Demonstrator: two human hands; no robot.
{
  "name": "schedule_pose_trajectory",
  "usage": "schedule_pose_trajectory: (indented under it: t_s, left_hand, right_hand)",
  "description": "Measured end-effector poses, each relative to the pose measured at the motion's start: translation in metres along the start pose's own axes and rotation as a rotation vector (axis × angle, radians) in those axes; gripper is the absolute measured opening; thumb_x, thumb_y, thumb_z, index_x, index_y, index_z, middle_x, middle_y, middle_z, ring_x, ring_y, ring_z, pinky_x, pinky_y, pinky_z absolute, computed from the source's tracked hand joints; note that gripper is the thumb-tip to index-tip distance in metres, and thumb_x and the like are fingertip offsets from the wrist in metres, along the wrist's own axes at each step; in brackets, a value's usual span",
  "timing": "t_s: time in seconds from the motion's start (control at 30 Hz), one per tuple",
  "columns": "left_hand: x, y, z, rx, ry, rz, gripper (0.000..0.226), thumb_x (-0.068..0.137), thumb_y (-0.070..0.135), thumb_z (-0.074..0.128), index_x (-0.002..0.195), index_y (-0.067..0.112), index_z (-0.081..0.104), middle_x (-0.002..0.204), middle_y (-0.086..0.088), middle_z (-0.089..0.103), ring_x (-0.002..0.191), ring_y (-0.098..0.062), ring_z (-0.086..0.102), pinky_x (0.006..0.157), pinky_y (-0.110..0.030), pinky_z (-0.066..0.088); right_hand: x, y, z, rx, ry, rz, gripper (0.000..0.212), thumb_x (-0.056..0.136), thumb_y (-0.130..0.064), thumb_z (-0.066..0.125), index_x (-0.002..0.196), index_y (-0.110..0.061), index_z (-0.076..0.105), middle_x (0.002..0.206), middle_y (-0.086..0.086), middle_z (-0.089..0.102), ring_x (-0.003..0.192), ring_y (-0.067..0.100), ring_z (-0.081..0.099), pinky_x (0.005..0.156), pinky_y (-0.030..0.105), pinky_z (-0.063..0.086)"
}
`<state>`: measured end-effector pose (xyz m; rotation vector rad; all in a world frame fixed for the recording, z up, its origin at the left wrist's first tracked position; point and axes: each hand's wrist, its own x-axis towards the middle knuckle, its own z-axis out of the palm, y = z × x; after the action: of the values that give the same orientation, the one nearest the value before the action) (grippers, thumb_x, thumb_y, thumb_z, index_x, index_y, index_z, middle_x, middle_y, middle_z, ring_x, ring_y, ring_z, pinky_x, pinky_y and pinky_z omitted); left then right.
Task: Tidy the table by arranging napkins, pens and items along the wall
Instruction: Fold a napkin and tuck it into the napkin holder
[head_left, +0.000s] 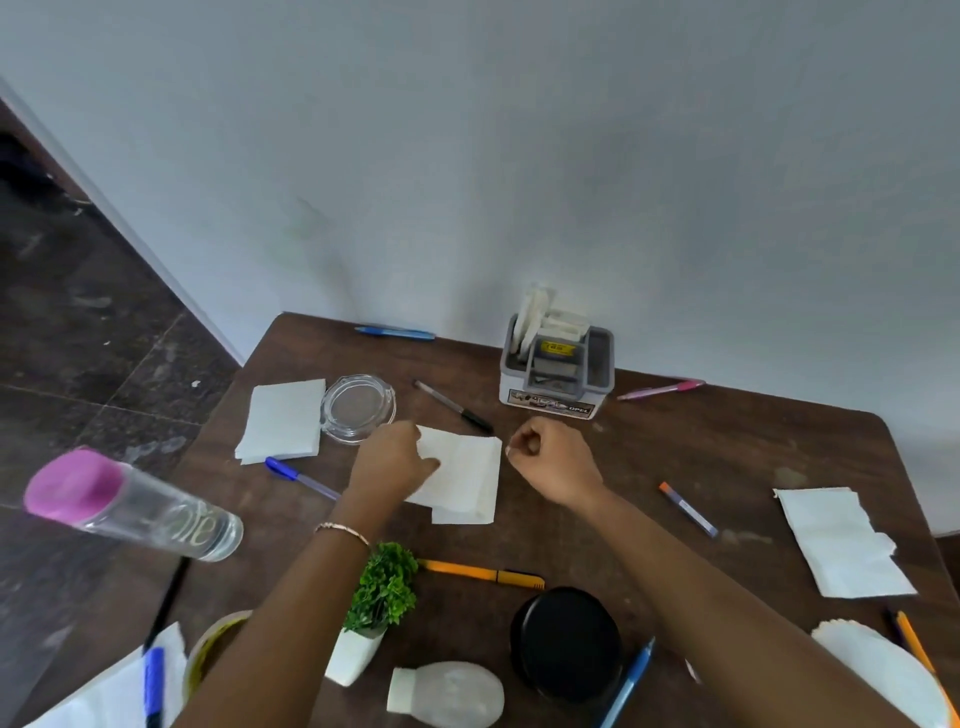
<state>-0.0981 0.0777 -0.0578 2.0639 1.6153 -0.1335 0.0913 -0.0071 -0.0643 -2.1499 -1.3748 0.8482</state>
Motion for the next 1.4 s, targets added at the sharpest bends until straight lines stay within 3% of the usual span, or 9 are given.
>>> schedule_pose_trajectory:
  t_s: [0.23, 0.4, 0.6, 0.73, 0.87, 1.1, 1.2, 1.3, 1.4]
  left_hand:
    - [-0.01, -0.002, 0.018, -0.031, 0.061, -0.04, 0.058, 0.078, 0.022, 0.075, 0.124, 0.009, 0.043, 0.127, -0.019, 0.045, 0.113, -0.039, 0.055, 0.093, -0.042, 0.045]
    - [-0.002, -0.007, 0.021, -0.208, 0.017, -0.096, 0.052, 0.077, 0.024, 0.074, 0.118, 0.009, 0.044, 0.121, -0.015, 0.054, 0.112, -0.033, 0.055, 0.09, -0.039, 0.045]
    - [0.008, -0.017, 0.028, -0.545, -0.068, -0.216, 0.044, 0.067, 0.021, 0.08, 0.098, 0.014, 0.049, 0.096, -0.013, 0.068, 0.073, -0.026, 0.062, 0.073, -0.042, 0.057]
    - [0.011, -0.022, 0.032, -0.523, -0.075, -0.202, 0.039, 0.063, 0.025, 0.084, 0.086, 0.019, 0.052, 0.092, -0.01, 0.069, 0.079, -0.029, 0.065, 0.077, -0.045, 0.057]
    - [0.006, -0.016, 0.032, -0.611, -0.134, -0.198, 0.039, 0.065, 0.02, 0.085, 0.089, 0.014, 0.054, 0.081, -0.01, 0.068, 0.059, -0.022, 0.06, 0.06, -0.034, 0.053]
    - [-0.008, -0.004, 0.021, -1.01, -0.027, -0.155, 0.091, 0.061, 0.021, 0.089, 0.134, 0.009, 0.036, 0.113, -0.007, 0.057, 0.106, -0.021, 0.057, 0.093, -0.038, 0.05]
    - [-0.021, 0.001, 0.008, -1.351, -0.243, -0.112, 0.105, 0.055, 0.02, 0.092, 0.14, 0.002, 0.033, 0.126, -0.012, 0.059, 0.113, -0.026, 0.06, 0.096, -0.04, 0.051]
    - [-0.043, 0.01, -0.002, -1.496, -0.579, -0.031, 0.071, 0.066, 0.017, 0.083, 0.128, 0.002, 0.051, 0.124, -0.017, 0.063, 0.112, -0.029, 0.063, 0.088, -0.04, 0.056]
    - [-0.057, 0.022, 0.001, -1.586, -0.675, -0.066, 0.045, 0.082, 0.011, 0.065, 0.124, 0.002, 0.053, 0.121, -0.018, 0.065, 0.112, -0.03, 0.063, 0.088, -0.041, 0.056]
  right_hand:
    - [0.001, -0.008, 0.017, 0.032, -0.136, 0.215, 0.037, 0.077, -0.049, 0.073, 0.088, -0.019, 0.056, 0.077, -0.002, 0.07, 0.062, 0.016, 0.071, 0.072, 0.04, 0.06]
    - [0.003, -0.01, 0.02, 0.021, -0.15, 0.259, 0.034, 0.077, -0.046, 0.074, 0.081, -0.016, 0.058, 0.074, 0.0, 0.07, 0.063, 0.017, 0.071, 0.071, 0.04, 0.061]
    - [0.006, -0.009, 0.021, 0.059, -0.154, 0.296, 0.04, 0.074, -0.048, 0.077, 0.09, -0.017, 0.057, 0.092, -0.002, 0.063, 0.078, 0.015, 0.068, 0.071, 0.04, 0.061]
    - [0.004, -0.007, 0.023, 0.047, -0.163, 0.263, 0.046, 0.075, -0.036, 0.078, 0.111, -0.012, 0.062, 0.109, 0.002, 0.066, 0.091, 0.018, 0.066, 0.078, 0.039, 0.059]
    - [0.001, -0.002, 0.025, 0.09, -0.19, 0.167, 0.034, 0.084, -0.018, 0.068, 0.117, -0.01, 0.065, 0.115, 0.005, 0.068, 0.098, 0.019, 0.065, 0.085, 0.039, 0.055]
    - [-0.016, -0.018, -0.005, 0.516, -0.277, 0.232, 0.025, 0.096, -0.013, 0.055, 0.12, -0.016, 0.058, 0.111, 0.0, 0.063, 0.099, 0.015, 0.06, 0.083, 0.03, 0.05]
    - [-0.025, -0.021, -0.021, 0.73, -0.355, 0.214, 0.019, 0.095, -0.01, 0.056, 0.111, -0.018, 0.062, 0.108, 0.0, 0.068, 0.101, 0.018, 0.064, 0.089, 0.038, 0.051]
    - [-0.03, -0.021, -0.035, 0.834, -0.342, 0.16, 0.021, 0.094, -0.01, 0.057, 0.112, -0.017, 0.064, 0.109, 0.001, 0.071, 0.099, 0.017, 0.066, 0.087, 0.035, 0.054]
    - [-0.031, -0.019, -0.044, 0.764, -0.244, 0.161, 0.025, 0.092, -0.012, 0.061, 0.117, -0.014, 0.062, 0.117, 0.004, 0.067, 0.104, 0.018, 0.064, 0.09, 0.034, 0.054]
